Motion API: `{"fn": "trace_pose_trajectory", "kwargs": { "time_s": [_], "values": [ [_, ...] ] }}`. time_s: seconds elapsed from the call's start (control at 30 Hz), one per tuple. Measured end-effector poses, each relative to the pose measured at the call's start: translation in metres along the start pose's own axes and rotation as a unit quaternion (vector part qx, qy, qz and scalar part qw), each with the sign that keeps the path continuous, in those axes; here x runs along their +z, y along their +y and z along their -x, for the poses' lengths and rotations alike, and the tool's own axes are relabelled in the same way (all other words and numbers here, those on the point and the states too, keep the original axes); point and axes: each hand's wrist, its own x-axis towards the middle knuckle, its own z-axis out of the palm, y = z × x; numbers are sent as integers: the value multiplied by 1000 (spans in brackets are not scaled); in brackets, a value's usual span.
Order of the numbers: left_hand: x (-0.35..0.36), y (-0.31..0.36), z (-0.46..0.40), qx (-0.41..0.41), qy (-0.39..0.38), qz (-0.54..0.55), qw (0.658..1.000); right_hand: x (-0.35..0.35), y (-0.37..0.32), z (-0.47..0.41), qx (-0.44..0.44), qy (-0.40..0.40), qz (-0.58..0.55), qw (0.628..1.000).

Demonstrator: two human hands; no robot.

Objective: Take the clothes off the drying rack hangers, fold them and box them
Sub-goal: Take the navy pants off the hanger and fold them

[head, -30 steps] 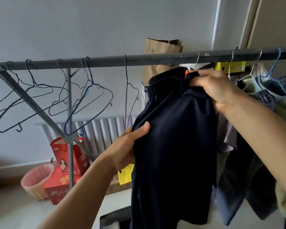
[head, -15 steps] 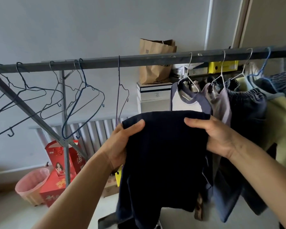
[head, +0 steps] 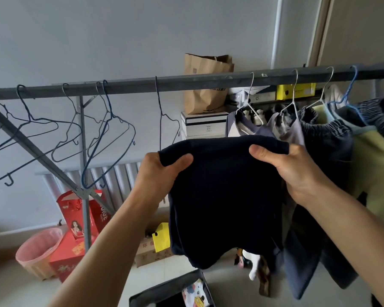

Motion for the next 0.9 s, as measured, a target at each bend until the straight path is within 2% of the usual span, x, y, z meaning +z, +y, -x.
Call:
{"fn": "trace_pose_trajectory", "kwargs": {
  "time_s": [0.23, 0.37, 0.43, 0.57, 0.7, 0.8, 0.87, 0.9],
  "values": [
    [-12, 11, -7, -6, -7, -53, 999, 1, -5, 9, -38, -20, -26, 999],
    [-14, 11, -6, 14, -4, -57, 998, 1, -8, 13, -65, -2, -19, 998],
    [-10, 7, -2, 47, -6, -11, 999, -2, -10, 12, -54, 10, -24, 998],
    [3, 5, 4, 79, -71, 141, 984, -12, -14, 10, -9, 13, -26, 1000],
    [19, 10, -6, 89, -59, 121, 987, -23, -20, 13, 42, 7, 3, 999],
    [27, 16, -13, 81, -93, 98, 987, -33, -31, 16, 83, 8, 88, 993],
    [32, 17, -18, 75, -117, 84, 987, -40, -35, 13, 62, 42, 239, 968],
    [34, 18, -20, 70, -128, 83, 986, -43, -35, 11, 19, 73, 325, 943]
  ]
}}
